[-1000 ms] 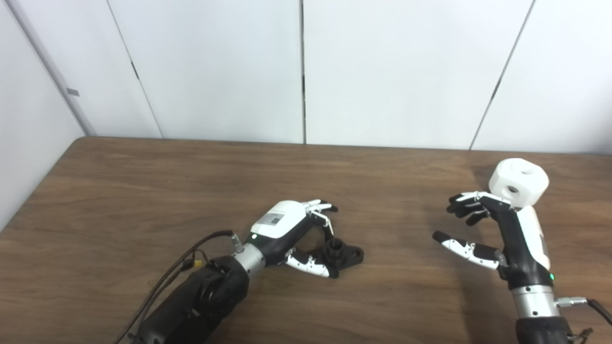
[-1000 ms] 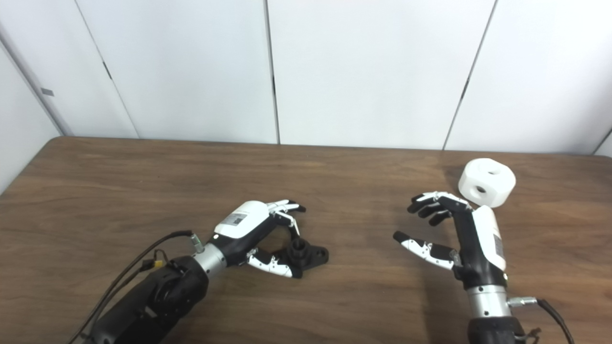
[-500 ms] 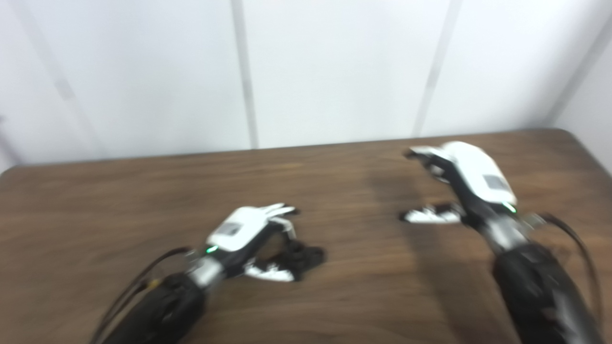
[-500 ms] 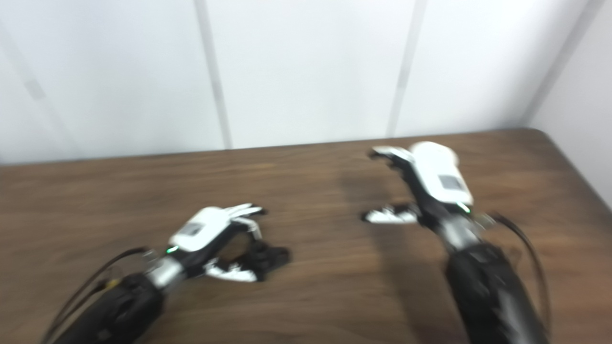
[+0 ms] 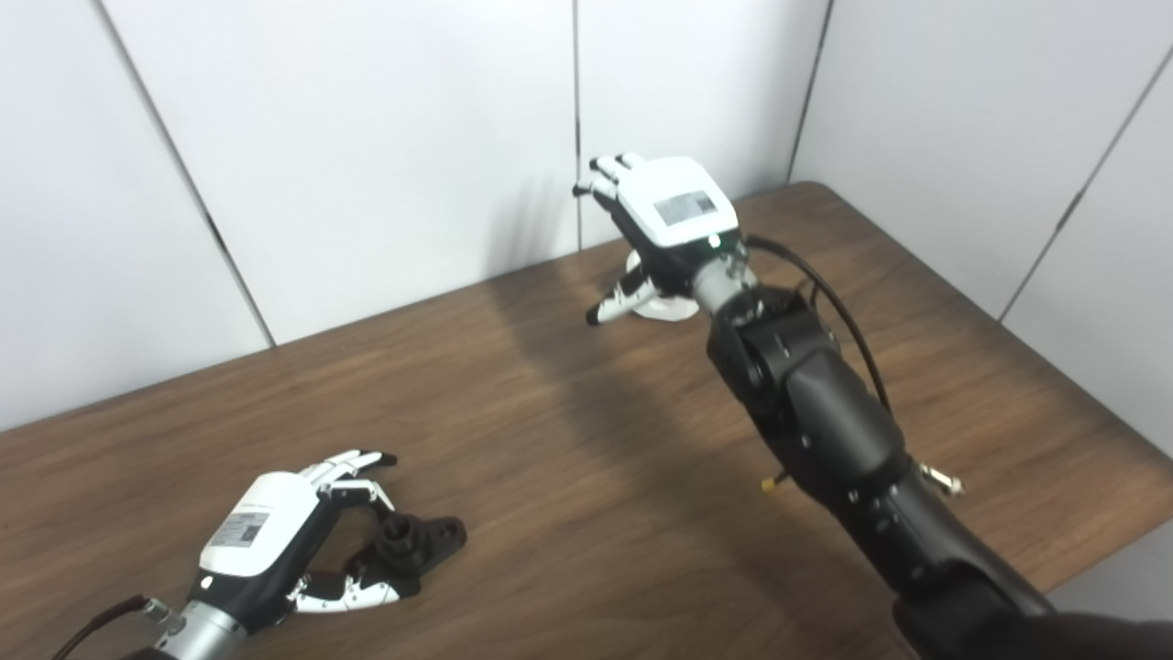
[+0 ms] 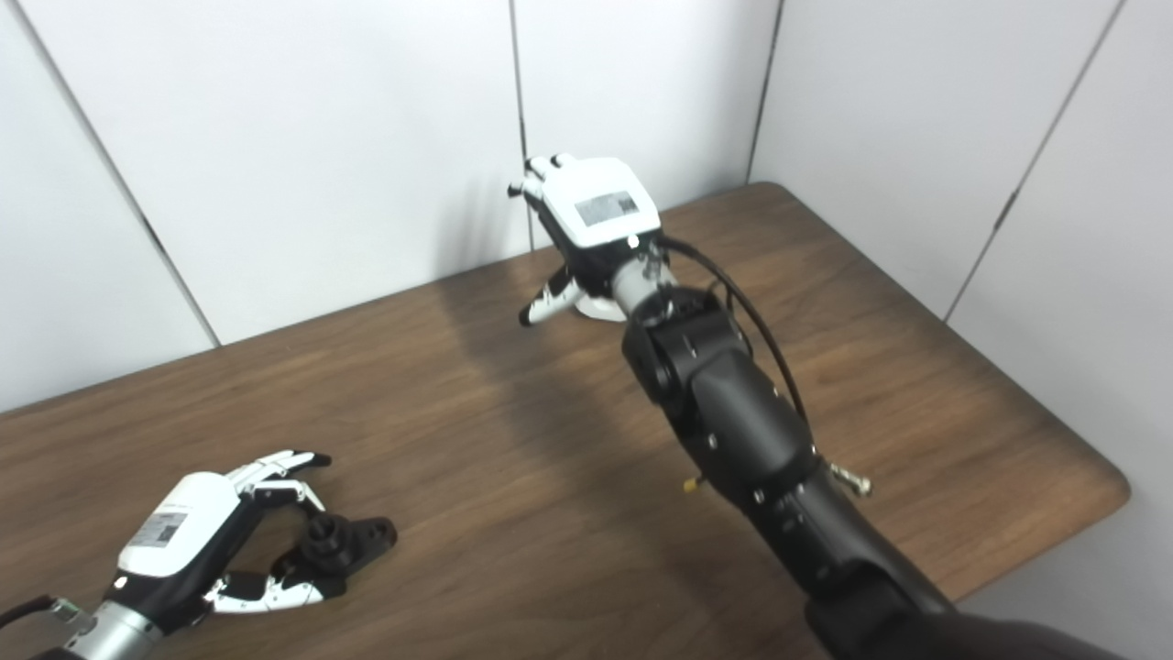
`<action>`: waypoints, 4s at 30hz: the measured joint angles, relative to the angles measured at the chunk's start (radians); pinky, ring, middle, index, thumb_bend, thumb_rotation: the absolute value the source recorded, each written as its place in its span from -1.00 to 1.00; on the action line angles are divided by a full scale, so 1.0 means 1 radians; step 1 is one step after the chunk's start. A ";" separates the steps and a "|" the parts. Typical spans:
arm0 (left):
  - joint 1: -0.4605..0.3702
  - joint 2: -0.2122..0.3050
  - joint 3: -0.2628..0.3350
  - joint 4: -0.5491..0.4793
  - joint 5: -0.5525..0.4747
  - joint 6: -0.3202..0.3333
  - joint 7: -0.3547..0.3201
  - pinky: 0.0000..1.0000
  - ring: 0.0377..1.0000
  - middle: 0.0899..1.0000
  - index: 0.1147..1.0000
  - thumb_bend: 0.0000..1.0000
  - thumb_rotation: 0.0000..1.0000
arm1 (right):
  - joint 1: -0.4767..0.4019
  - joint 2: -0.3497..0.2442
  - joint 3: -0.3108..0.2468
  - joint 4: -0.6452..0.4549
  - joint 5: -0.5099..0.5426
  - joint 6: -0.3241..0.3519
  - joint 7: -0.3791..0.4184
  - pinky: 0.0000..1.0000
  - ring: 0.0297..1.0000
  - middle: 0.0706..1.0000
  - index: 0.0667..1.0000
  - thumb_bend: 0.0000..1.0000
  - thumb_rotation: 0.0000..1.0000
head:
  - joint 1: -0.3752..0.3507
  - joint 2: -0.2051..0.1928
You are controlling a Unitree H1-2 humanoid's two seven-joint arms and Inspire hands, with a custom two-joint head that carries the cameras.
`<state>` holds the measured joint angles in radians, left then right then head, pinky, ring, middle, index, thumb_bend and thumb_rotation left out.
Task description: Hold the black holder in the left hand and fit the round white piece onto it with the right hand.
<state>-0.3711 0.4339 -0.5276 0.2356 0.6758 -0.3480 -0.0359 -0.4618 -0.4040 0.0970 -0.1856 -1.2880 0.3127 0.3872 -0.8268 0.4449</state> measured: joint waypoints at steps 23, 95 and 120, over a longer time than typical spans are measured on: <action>-0.002 0.003 0.009 0.037 -0.008 -0.053 0.021 0.59 0.77 0.70 -0.16 0.05 -0.89 | -0.058 -0.094 0.005 0.228 0.065 0.110 0.093 0.72 0.87 0.90 0.76 0.96 -0.20 | 0.021 -0.008; 0.011 0.003 0.002 0.081 -0.016 -0.102 0.099 0.75 0.76 0.66 -0.16 0.05 -0.88 | -0.167 -0.043 0.091 0.637 0.324 0.148 -0.279 0.68 0.56 0.46 -0.10 0.05 -0.71 | 0.106 0.028; 0.037 0.017 0.009 -0.022 -0.014 -0.021 0.030 0.55 0.70 0.65 -0.16 0.05 -0.89 | -0.079 -0.082 0.117 0.393 0.451 0.141 -0.279 0.38 0.48 0.38 -0.11 0.04 -0.71 | 0.235 0.075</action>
<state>-0.3344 0.4506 -0.5188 0.2141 0.6617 -0.3692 -0.0058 -0.5410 -0.4859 0.2138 0.2075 -0.8365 0.4533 0.1086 -0.5922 0.5200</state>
